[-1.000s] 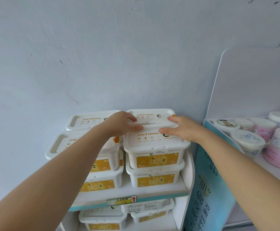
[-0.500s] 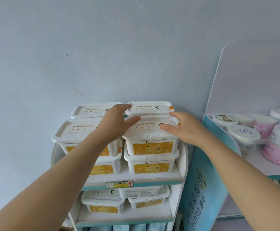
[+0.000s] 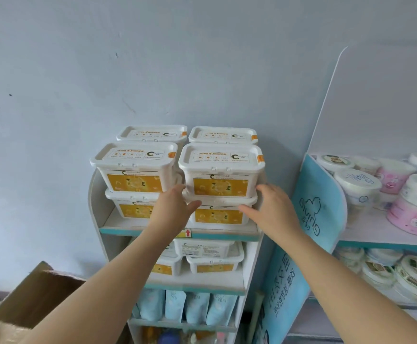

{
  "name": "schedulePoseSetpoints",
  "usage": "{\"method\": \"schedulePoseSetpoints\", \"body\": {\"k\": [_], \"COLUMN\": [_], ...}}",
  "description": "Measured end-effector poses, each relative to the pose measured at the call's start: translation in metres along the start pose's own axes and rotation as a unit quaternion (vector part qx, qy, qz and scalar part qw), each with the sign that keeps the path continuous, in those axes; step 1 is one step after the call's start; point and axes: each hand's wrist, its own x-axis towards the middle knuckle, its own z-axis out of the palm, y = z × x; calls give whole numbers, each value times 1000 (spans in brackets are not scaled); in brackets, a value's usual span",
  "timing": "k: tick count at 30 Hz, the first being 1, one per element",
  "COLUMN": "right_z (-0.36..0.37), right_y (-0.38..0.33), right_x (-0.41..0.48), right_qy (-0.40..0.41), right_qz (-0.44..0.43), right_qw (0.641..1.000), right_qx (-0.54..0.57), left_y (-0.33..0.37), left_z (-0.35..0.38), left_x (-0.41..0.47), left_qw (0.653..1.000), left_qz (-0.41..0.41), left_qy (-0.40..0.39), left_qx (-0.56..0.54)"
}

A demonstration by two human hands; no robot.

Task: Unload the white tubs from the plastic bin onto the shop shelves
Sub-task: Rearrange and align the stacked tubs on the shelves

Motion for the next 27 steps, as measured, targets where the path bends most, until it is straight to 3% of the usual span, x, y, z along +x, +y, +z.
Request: {"method": "schedulePoseSetpoints", "body": {"k": [9,22,27], "right_z": [4,4,-3], "right_y": [11,14,9], "right_x": [21,26,10], "right_qy": [24,36,92], "right_qz": [-46,-61,-61], "right_qw": [990,993,989], "right_qx": [-132,-98,-94], "left_y": [-4,4,7], "left_z": [17,17,11], "left_x": [22,36,16], "left_qw": [998,995,996], "left_qz": [-55,-81,-38], "left_qy": [25,-20,33], "left_qx": [14,63,73]}}
